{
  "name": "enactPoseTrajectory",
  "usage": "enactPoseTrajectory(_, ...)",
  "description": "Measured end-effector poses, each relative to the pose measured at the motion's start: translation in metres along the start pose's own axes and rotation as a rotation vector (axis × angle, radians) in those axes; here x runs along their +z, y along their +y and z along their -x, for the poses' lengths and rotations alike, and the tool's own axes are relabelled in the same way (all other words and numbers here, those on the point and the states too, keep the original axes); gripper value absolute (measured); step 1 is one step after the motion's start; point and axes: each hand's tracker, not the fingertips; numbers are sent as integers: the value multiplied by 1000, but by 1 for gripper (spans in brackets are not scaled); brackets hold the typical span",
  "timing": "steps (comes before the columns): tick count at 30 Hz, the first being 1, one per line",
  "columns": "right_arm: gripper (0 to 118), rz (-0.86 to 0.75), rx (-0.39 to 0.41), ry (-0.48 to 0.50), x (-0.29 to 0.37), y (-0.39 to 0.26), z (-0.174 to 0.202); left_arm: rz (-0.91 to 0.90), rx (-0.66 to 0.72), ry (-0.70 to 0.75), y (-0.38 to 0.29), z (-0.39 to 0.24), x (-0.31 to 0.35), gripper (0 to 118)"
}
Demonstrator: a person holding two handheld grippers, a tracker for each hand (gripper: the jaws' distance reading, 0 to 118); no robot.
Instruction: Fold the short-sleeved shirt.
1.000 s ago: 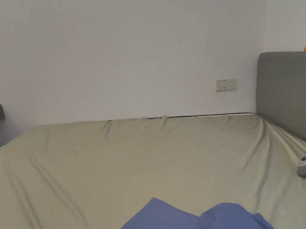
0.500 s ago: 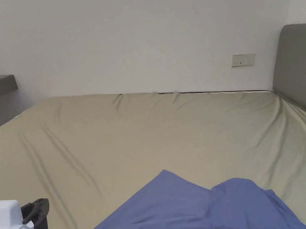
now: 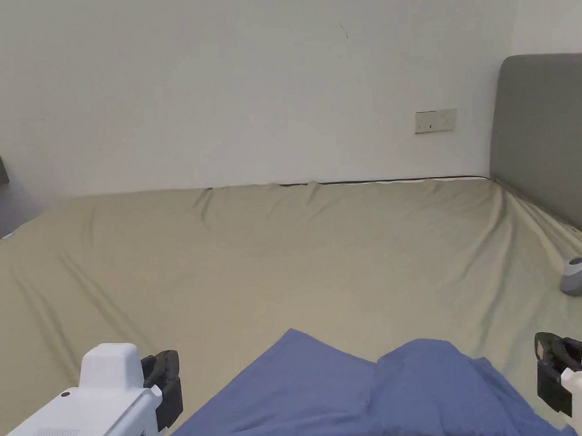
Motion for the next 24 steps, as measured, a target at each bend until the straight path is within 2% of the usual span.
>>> enactPoseTrajectory(4,0,2,-14,-1,5,1,-4,14,-35,-36,3,-24,-27,0)
enactPoseTrajectory(7,0,-12,50,-23,14,-6,-11,73,-75,-137,5,-48,-62,0)
enactPoseTrajectory(8,0,-9,83,-28,16,-8,-14,100,-89,-157,6,-58,-78,0)
enactPoseTrajectory(13,0,61,89,-34,33,-27,-33,231,-132,-236,8,-96,-180,2)
enactPoseTrajectory(17,0,89,94,-56,40,-35,-47,361,-138,-238,2,-107,-271,78)
enactPoseTrajectory(18,0,100,85,-64,40,-37,-50,392,-134,-230,-2,-108,-294,86)
enactPoseTrajectory(24,0,160,37,-90,35,-46,-64,518,-115,-148,-27,-112,-387,88)
